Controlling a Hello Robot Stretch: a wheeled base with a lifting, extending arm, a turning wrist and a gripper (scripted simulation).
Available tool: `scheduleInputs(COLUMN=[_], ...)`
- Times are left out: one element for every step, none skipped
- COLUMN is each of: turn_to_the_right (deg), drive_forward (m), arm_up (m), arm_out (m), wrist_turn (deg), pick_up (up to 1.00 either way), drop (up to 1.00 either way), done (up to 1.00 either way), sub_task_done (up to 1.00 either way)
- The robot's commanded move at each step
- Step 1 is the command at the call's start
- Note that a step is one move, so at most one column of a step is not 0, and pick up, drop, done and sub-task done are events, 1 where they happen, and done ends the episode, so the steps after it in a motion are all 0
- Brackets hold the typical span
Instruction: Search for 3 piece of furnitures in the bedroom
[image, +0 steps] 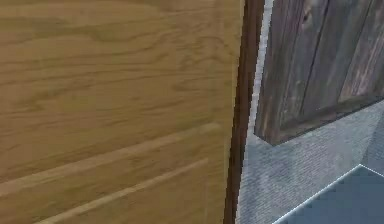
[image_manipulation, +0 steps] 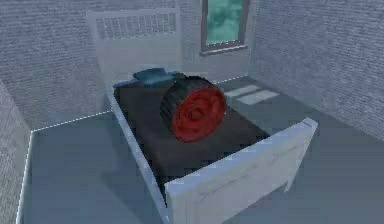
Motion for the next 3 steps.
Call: scheduleInputs(turn_to_the_right=[-45.0, -45.0, -36.0], drive_forward=[0.00, 0.00, 0.00], arm_up=[0.00, 0.00, 0.00], arm_out=[0.00, 0.00, 0.00], wrist_turn=[0.0, 0.0, 0.0], pick_up=[0.00, 0.00, 0.00], drop=[0.00, 0.00, 0.00], done=[0.00, 0.00, 0.00], sub_task_done=[0.00, 0.00, 0.00])
